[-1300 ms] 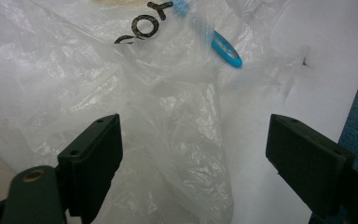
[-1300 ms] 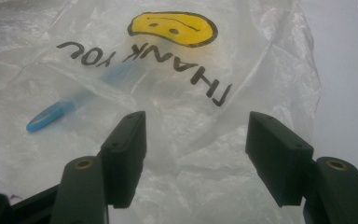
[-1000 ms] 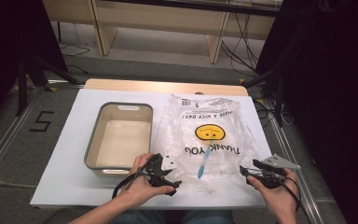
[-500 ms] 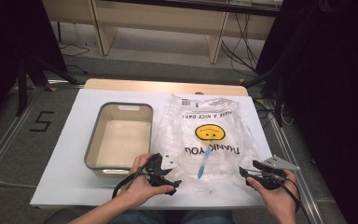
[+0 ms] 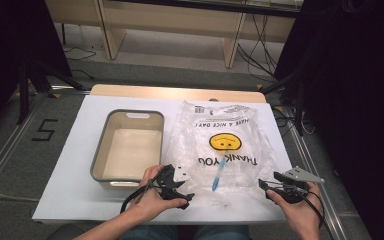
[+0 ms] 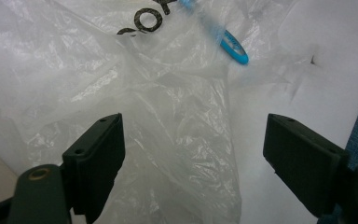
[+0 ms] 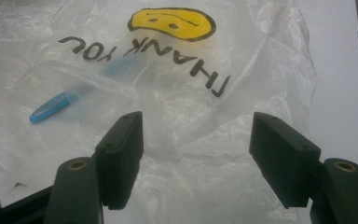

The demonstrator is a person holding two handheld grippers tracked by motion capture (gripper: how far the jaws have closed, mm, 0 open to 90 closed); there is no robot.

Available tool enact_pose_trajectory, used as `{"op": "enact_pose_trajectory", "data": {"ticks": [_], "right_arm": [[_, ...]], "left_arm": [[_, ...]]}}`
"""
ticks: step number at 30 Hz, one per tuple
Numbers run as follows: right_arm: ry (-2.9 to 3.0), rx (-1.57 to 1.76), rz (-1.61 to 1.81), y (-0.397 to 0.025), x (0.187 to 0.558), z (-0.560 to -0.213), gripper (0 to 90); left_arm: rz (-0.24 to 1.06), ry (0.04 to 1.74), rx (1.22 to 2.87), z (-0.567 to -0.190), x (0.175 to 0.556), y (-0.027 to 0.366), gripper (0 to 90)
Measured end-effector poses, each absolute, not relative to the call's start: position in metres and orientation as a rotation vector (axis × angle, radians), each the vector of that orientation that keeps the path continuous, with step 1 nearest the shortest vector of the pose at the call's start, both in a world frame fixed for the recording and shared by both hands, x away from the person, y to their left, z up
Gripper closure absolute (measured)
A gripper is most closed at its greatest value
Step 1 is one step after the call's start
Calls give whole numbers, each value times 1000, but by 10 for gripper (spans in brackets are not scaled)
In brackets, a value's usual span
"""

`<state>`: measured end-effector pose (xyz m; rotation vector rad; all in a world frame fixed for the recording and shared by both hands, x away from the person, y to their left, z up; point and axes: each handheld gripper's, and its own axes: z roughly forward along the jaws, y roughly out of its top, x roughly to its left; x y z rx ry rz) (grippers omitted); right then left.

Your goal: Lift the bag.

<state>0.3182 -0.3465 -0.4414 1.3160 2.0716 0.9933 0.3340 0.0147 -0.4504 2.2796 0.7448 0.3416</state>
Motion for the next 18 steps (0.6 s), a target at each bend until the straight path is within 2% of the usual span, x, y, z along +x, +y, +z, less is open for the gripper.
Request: {"op": "enact_pose_trajectory", "data": {"ticks": [18], "right_arm": [[2116, 1324, 950, -354, 310, -446, 328]], "left_arm": [[363, 770, 2284, -450, 338, 4, 240]]}}
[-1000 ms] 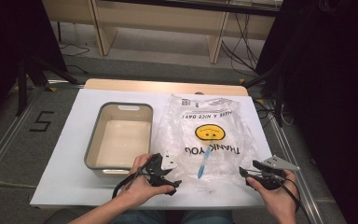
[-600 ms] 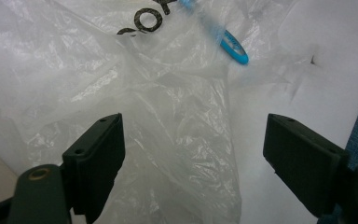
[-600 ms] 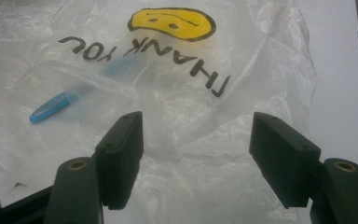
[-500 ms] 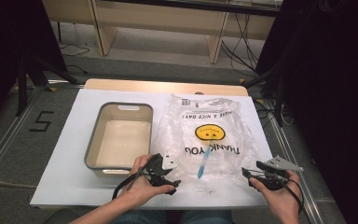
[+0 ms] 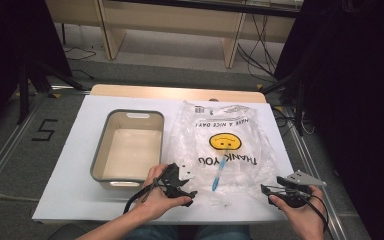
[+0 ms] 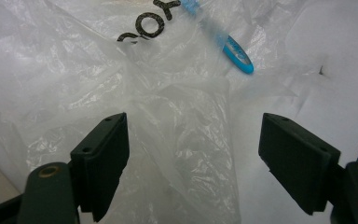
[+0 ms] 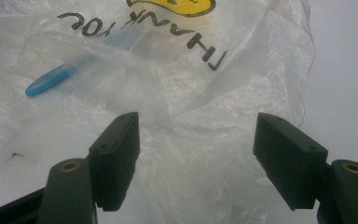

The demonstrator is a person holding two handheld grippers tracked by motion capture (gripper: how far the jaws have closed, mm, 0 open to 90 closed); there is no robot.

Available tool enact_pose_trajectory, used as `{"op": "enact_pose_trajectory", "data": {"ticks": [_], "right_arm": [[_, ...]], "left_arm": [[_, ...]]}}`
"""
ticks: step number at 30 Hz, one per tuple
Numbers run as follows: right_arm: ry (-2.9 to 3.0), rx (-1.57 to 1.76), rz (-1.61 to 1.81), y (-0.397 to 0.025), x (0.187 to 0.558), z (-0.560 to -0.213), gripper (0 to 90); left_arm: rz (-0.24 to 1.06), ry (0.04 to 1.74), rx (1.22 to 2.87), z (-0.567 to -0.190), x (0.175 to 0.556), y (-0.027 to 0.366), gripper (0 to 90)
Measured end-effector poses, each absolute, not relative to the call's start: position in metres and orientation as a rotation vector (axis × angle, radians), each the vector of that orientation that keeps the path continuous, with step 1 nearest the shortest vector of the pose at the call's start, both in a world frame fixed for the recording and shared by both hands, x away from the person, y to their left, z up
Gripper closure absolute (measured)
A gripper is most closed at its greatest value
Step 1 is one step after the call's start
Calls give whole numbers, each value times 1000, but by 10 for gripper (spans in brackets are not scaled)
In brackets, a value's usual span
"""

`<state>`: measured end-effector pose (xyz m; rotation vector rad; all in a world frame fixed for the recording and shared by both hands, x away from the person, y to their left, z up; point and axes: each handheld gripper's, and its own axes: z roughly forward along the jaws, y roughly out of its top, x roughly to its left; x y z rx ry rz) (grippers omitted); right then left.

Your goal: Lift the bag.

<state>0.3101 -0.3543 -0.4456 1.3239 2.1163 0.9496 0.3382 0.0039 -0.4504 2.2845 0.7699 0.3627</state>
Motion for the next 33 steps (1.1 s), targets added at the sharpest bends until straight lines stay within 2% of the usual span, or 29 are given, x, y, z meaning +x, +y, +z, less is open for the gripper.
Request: {"op": "enact_pose_trajectory", "data": {"ticks": [11, 19, 33], "right_arm": [[2132, 1325, 932, -356, 309, -446, 326], [2164, 1329, 907, -359, 311, -446, 293], [2270, 1352, 820, -364, 316, -462, 255]], "left_arm": [[379, 755, 2284, -449, 342, -1, 243], [378, 766, 2281, -450, 345, 1, 246], [381, 762, 2293, -452, 347, -3, 248]]}}
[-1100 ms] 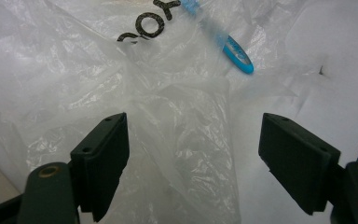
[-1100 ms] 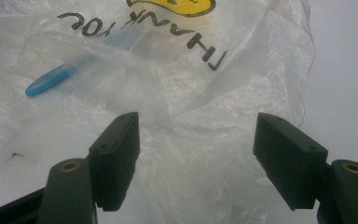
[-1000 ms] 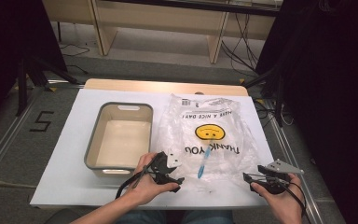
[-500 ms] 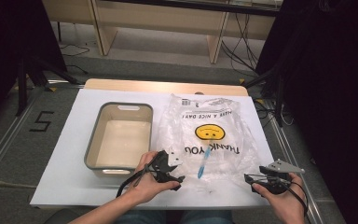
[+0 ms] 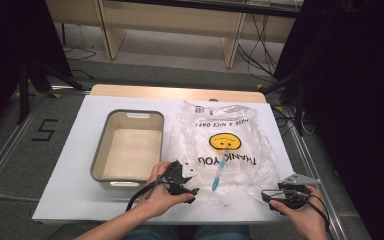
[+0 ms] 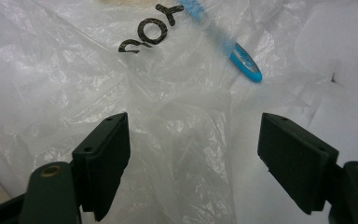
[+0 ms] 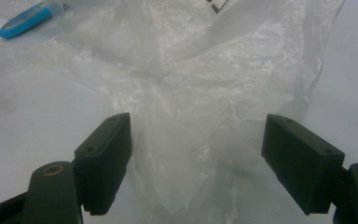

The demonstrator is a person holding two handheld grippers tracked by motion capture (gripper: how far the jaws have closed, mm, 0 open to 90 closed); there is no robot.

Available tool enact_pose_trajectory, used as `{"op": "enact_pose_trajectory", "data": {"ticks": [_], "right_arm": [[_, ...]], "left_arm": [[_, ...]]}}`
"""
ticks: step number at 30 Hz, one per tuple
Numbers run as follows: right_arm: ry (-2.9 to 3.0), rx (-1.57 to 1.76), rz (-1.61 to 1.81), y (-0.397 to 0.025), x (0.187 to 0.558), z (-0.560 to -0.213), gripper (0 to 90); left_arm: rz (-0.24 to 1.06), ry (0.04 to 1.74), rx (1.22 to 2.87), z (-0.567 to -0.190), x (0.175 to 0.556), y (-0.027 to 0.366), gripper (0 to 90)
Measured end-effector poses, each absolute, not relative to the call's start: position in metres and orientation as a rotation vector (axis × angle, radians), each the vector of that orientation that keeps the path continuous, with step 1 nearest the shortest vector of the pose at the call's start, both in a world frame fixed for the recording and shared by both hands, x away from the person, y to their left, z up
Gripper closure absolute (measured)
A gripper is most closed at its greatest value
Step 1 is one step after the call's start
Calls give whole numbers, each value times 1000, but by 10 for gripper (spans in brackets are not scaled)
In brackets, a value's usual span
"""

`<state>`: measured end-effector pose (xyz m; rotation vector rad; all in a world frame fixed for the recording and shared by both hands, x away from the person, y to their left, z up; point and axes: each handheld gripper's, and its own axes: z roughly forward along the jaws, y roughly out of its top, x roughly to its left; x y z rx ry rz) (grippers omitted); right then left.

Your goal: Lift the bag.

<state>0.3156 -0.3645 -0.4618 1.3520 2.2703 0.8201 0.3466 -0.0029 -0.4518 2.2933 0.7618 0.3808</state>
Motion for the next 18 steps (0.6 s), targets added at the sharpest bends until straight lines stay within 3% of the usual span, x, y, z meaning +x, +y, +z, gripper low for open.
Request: {"op": "enact_pose_trajectory", "data": {"ticks": [9, 18], "right_arm": [[2332, 1326, 777, -360, 317, -468, 274], [2366, 1334, 754, -361, 319, -473, 366]], "left_arm": [[382, 768, 2290, -452, 347, -3, 249], [381, 769, 2290, -452, 348, -3, 249]]}}
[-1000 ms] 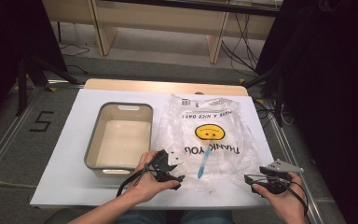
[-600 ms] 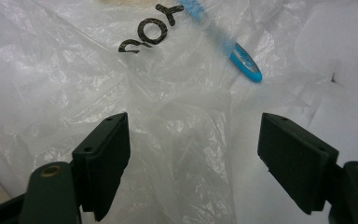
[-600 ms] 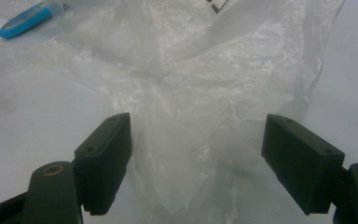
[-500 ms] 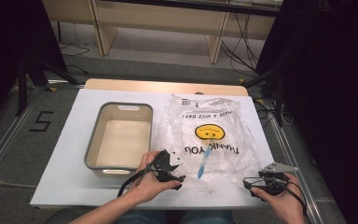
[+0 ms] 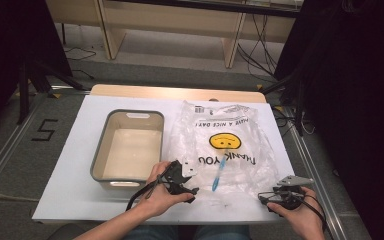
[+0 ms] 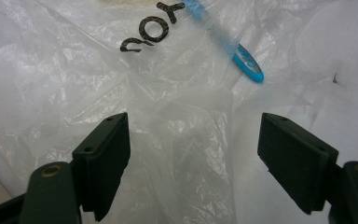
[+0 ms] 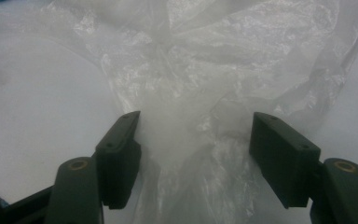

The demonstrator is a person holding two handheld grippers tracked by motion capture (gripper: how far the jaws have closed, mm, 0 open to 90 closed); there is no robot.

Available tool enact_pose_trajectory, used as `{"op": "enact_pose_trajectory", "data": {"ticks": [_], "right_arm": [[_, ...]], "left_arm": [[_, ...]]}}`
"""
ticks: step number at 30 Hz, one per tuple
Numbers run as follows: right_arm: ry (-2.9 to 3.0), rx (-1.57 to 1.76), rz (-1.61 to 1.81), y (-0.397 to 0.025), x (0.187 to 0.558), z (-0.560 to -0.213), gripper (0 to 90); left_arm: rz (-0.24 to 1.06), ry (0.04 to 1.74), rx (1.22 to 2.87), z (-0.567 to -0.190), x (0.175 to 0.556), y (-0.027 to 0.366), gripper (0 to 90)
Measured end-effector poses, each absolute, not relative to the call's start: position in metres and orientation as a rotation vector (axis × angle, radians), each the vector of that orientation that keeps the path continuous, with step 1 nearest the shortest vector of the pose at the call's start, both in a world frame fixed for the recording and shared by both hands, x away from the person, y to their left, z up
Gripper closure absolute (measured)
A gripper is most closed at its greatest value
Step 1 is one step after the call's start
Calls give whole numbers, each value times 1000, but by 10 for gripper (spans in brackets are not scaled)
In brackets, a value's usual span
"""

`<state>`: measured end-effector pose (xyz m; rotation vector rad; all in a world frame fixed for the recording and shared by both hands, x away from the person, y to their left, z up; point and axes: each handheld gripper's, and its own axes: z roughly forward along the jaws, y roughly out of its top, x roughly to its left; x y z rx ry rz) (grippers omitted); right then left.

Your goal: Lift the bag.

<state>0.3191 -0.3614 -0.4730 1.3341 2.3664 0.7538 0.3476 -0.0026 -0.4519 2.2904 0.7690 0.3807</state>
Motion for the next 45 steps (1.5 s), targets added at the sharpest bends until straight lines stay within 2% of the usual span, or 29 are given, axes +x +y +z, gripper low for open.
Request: {"op": "enact_pose_trajectory", "data": {"ticks": [7, 10, 18, 19, 20, 26, 32, 45], "right_arm": [[2371, 1316, 745, -359, 320, -473, 423], [2379, 1310, 740, -358, 320, -472, 475], [2387, 1313, 730, -357, 321, -471, 666], [2387, 1313, 730, -357, 321, -471, 666], [2384, 1322, 721, -357, 322, -470, 721], [2385, 1348, 725, -357, 323, -469, 859], [2364, 1402, 729, -356, 322, -469, 896], [2327, 1490, 733, -359, 321, -468, 900]], "left_arm": [[382, 769, 2291, -452, 348, -2, 248], [380, 771, 2289, -453, 348, -3, 249], [382, 770, 2291, -453, 348, -3, 249], [382, 770, 2291, -453, 348, -3, 249], [380, 769, 2291, -453, 348, -3, 249], [380, 766, 2297, -453, 348, -3, 248], [367, 759, 2296, -454, 346, -7, 243], [343, 762, 2341, -461, 343, -17, 228]]}}
